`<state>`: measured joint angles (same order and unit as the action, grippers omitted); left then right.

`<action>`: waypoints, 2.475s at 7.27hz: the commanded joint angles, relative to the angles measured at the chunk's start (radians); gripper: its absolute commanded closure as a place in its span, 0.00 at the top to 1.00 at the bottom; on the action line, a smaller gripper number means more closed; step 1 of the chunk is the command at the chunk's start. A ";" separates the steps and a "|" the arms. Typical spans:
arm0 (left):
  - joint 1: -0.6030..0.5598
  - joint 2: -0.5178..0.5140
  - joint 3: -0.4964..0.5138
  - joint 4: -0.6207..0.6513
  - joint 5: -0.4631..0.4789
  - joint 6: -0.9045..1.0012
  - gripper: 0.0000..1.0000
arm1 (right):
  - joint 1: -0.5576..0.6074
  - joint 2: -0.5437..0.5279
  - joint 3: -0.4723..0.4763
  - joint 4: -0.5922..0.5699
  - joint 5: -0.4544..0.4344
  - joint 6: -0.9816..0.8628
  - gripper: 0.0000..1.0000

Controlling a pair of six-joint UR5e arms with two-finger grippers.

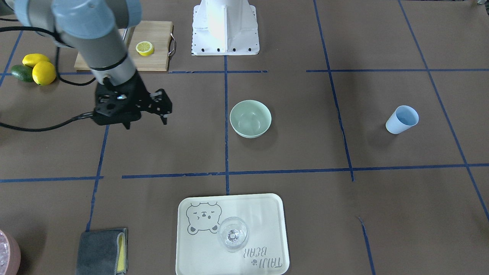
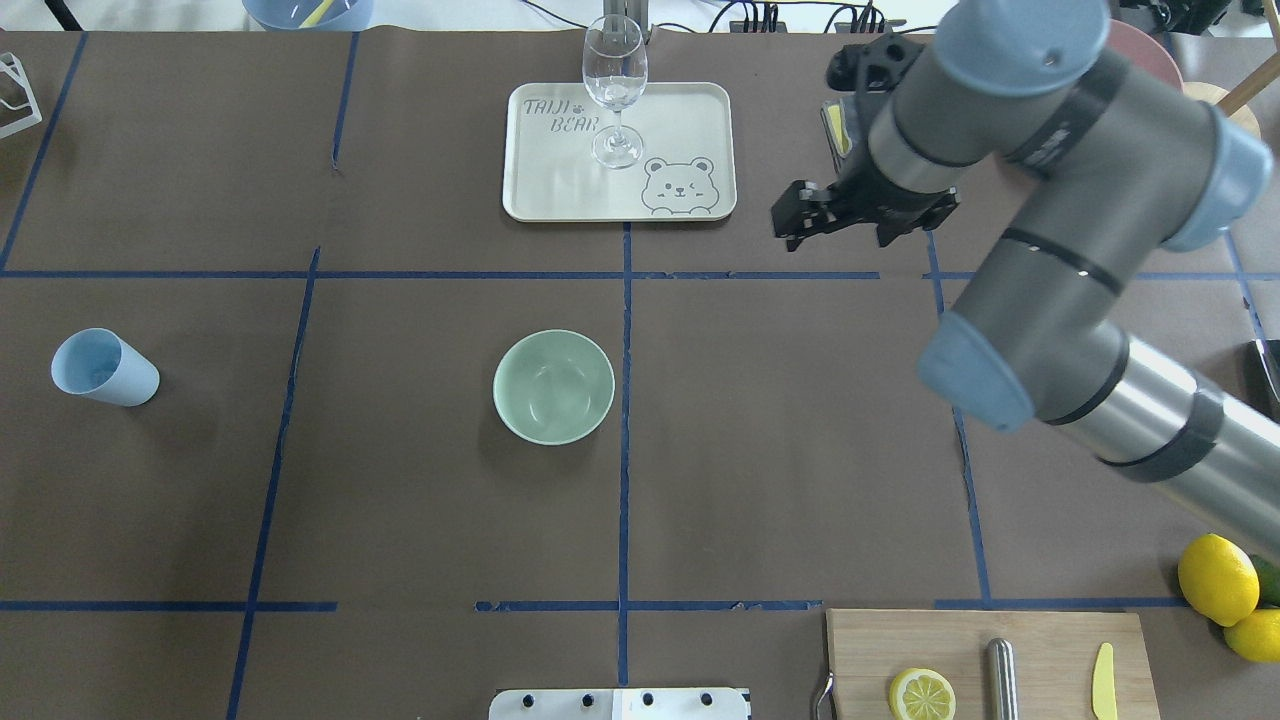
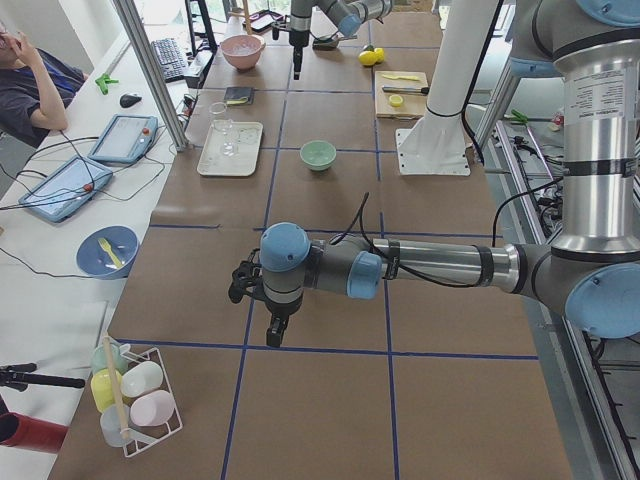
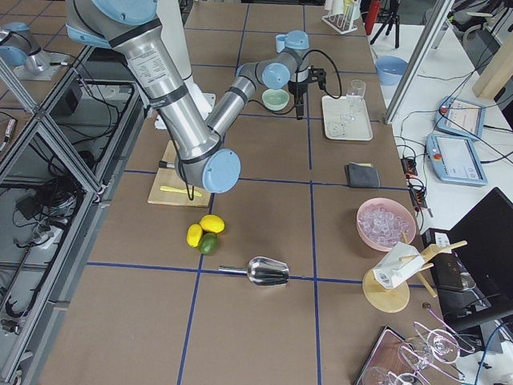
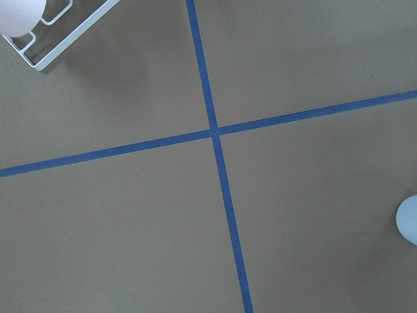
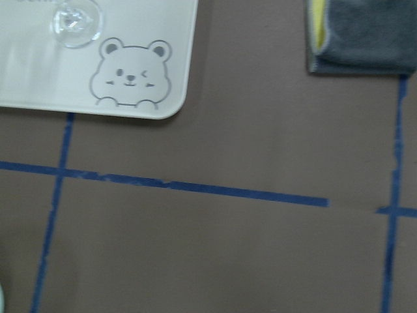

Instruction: Pour ice into bowl

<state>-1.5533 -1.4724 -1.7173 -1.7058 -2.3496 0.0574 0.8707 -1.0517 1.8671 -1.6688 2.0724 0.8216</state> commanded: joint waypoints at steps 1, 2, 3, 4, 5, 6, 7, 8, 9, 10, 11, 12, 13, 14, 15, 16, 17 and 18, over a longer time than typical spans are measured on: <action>0.001 -0.012 -0.005 -0.029 -0.002 -0.002 1.00 | 0.221 -0.181 -0.012 -0.011 0.092 -0.418 1.00; -0.001 -0.012 0.007 -0.108 -0.011 -0.005 1.00 | 0.293 -0.229 -0.052 -0.014 0.119 -0.564 1.00; -0.001 -0.012 0.025 -0.214 -0.010 -0.005 1.00 | 0.353 -0.273 -0.081 -0.003 0.135 -0.637 1.00; -0.001 -0.002 0.027 -0.323 -0.011 -0.002 1.00 | 0.397 -0.313 -0.085 -0.006 0.149 -0.701 1.00; -0.001 -0.006 0.053 -0.501 -0.008 -0.010 1.00 | 0.439 -0.377 -0.086 -0.003 0.210 -0.711 1.00; -0.002 0.003 0.054 -0.611 -0.008 -0.063 1.00 | 0.494 -0.433 -0.086 -0.002 0.236 -0.714 1.00; -0.002 0.010 0.050 -0.686 -0.007 -0.149 1.00 | 0.526 -0.480 -0.085 0.004 0.241 -0.735 1.00; 0.007 0.017 0.074 -0.809 -0.010 -0.268 1.00 | 0.536 -0.507 -0.088 0.004 0.236 -0.780 1.00; 0.042 0.053 0.077 -0.995 -0.001 -0.345 1.00 | 0.565 -0.517 -0.083 0.004 0.239 -0.807 1.00; 0.067 0.081 0.078 -1.103 0.000 -0.416 1.00 | 0.573 -0.522 -0.085 0.004 0.242 -0.818 1.00; 0.112 0.083 0.071 -1.182 0.004 -0.550 1.00 | 0.573 -0.527 -0.083 0.004 0.242 -0.818 1.00; 0.202 0.084 0.062 -1.245 0.115 -0.655 1.00 | 0.573 -0.536 -0.080 0.004 0.242 -0.820 1.00; 0.320 0.089 0.055 -1.276 0.262 -0.738 1.00 | 0.573 -0.542 -0.080 0.004 0.241 -0.820 1.00; 0.404 0.115 0.038 -1.287 0.405 -0.754 1.00 | 0.574 -0.556 -0.077 0.020 0.236 -0.820 1.00; 0.476 0.157 0.016 -1.323 0.549 -0.758 1.00 | 0.580 -0.585 -0.078 0.053 0.235 -0.814 1.00; 0.524 0.185 0.013 -1.368 0.626 -0.769 1.00 | 0.590 -0.614 -0.080 0.102 0.236 -0.809 1.00; 0.595 0.211 0.015 -1.417 0.692 -0.825 1.00 | 0.593 -0.623 -0.078 0.107 0.241 -0.809 1.00; 0.690 0.233 0.015 -1.443 0.855 -0.861 1.00 | 0.593 -0.625 -0.078 0.107 0.242 -0.808 1.00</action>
<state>-0.9691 -1.2700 -1.7016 -3.1056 -1.6581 -0.7559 1.4609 -1.6671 1.7883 -1.5712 2.3120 0.0118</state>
